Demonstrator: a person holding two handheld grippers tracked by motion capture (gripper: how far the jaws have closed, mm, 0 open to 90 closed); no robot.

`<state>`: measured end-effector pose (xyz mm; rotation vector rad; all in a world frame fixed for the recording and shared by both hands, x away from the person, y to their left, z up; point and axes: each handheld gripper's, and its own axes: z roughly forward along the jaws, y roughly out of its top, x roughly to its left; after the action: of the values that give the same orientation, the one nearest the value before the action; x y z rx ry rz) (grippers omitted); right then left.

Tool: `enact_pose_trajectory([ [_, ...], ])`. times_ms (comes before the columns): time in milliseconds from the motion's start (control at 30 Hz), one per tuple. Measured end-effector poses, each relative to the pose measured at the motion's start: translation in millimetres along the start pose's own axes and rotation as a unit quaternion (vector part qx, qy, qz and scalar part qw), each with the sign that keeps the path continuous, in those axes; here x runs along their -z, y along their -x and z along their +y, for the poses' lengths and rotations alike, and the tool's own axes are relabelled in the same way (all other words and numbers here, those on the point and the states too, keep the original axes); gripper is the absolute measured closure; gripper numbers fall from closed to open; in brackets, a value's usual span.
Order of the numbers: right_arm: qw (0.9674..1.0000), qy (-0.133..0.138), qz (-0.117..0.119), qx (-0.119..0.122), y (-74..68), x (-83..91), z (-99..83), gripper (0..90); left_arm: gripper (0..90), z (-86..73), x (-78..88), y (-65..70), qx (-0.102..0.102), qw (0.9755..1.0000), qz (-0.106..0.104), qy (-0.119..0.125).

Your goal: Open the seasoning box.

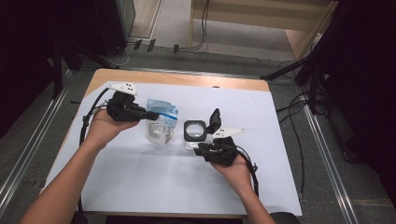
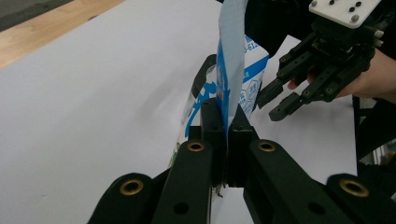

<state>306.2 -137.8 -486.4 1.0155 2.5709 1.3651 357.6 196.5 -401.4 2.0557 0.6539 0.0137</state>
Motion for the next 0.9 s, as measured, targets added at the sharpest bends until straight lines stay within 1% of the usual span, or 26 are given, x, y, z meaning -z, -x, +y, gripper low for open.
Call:
enact_pose_trajectory([
  [33,1.0000,0.000,0.000,0.000,-0.4,-0.3,0.1,70.6,90.0,-1.0,-2.2,0.7,0.003,1.0000,-0.005,0.003],
  [67,1.0000,0.000,0.000,0.001,-0.7,-1.0,0.2,70.6,90.0,-1.5,-4.9,2.0,0.002,1.0000,-0.008,0.002],
  [100,1.0000,-0.001,0.000,0.000,-1.5,-1.4,0.3,70.6,90.0,-2.0,-6.8,3.8,0.000,1.0000,-0.003,0.002],
  [133,1.0000,-0.001,0.000,0.002,-1.8,-1.9,0.3,70.6,90.0,-2.5,-8.5,4.2,0.001,1.0000,-0.008,0.000],
  [167,1.0000,-0.001,0.000,0.002,-2.4,-2.2,0.3,70.6,90.0,-3.9,-9.6,4.1,0.001,1.0000,-0.006,0.001],
  [233,1.0000,0.001,-0.001,0.003,-3.5,-2.2,0.6,70.6,90.0,-8.4,-11.4,0.9,0.010,0.9999,-0.010,0.002],
  [267,1.0000,0.001,-0.001,0.003,-3.5,-2.2,0.6,70.6,90.0,-10.8,-11.1,-0.4,0.013,0.9998,-0.012,0.009],
  [300,1.0000,0.000,-0.001,0.004,-3.1,-1.9,0.4,70.6,90.0,-13.4,-9.5,-2.5,0.015,0.9997,-0.018,0.012],
  [333,1.0000,0.000,-0.001,0.004,-3.1,-1.9,0.4,70.6,90.0,-13.4,-9.5,-2.5,0.015,0.9997,-0.018,0.012],
  [400,1.0000,0.001,-0.002,0.003,-2.8,-2.1,0.2,70.6,90.0,-15.1,-8.1,-3.2,0.012,0.9997,-0.019,0.009],
  [433,1.0000,-0.001,-0.002,0.003,-3.4,-2.2,0.0,70.6,90.0,-16.2,-7.6,-2.8,0.007,0.9998,-0.015,0.009],
  [467,1.0000,-0.001,-0.003,0.004,-3.7,-2.6,0.0,70.6,90.0,-16.8,-6.7,-4.7,0.000,0.9997,-0.023,0.003],
  [500,1.0000,-0.001,-0.003,0.004,-3.7,-2.6,0.0,70.6,90.0,-16.8,-6.7,-4.7,0.000,0.9997,-0.023,0.003],
  [533,1.0000,-0.002,-0.003,0.004,-4.1,-3.2,-0.2,70.6,90.0,-16.6,-6.3,-5.3,-0.003,0.9998,-0.020,0.000],
  [600,1.0000,-0.004,-0.001,0.006,-4.9,-4.5,-0.4,70.6,90.0,-17.4,-4.9,-6.9,-0.010,0.9997,-0.021,-0.005],
  [633,1.0000,-0.005,-0.002,0.007,-5.1,-4.9,-0.4,70.6,90.0,-18.8,-4.1,-8.2,-0.011,0.9997,-0.023,-0.003],
  [667,0.9999,-0.007,-0.001,0.008,-5.9,-5.8,-0.8,70.6,89.2,-20.8,-1.2,-11.4,-0.011,0.9994,-0.031,-0.009],
  [733,0.9999,-0.008,-0.001,0.009,-6.3,-6.3,-1.0,70.6,87.9,-21.4,-0.8,-11.1,-0.014,0.9995,-0.027,-0.007],
  [767,0.9999,-0.008,-0.001,0.009,-6.3,-6.3,-1.0,70.6,87.9,-21.8,-0.2,-10.7,-0.015,0.9994,-0.030,-0.007],
  [800,0.9999,-0.008,-0.001,0.009,-6.3,-6.5,-1.0,70.6,86.9,-22.1,0.2,-10.4,-0.020,0.9992,-0.033,-0.008],
  [833,0.9999,-0.008,-0.002,0.009,-6.3,-6.6,-1.1,70.6,83.0,-22.3,0.5,-10.3,-0.023,0.9992,-0.032,-0.007],
  [867,0.9999,-0.008,-0.002,0.009,-6.3,-6.6,-1.1,70.6,83.0,-22.6,0.8,-10.6,-0.024,0.9990,-0.036,-0.007],
  [900,0.9999,-0.008,-0.002,0.010,-6.3,-6.5,-1.1,70.6,78.9,-22.9,1.5,-10.2,-0.028,0.9989,-0.037,-0.006],
])
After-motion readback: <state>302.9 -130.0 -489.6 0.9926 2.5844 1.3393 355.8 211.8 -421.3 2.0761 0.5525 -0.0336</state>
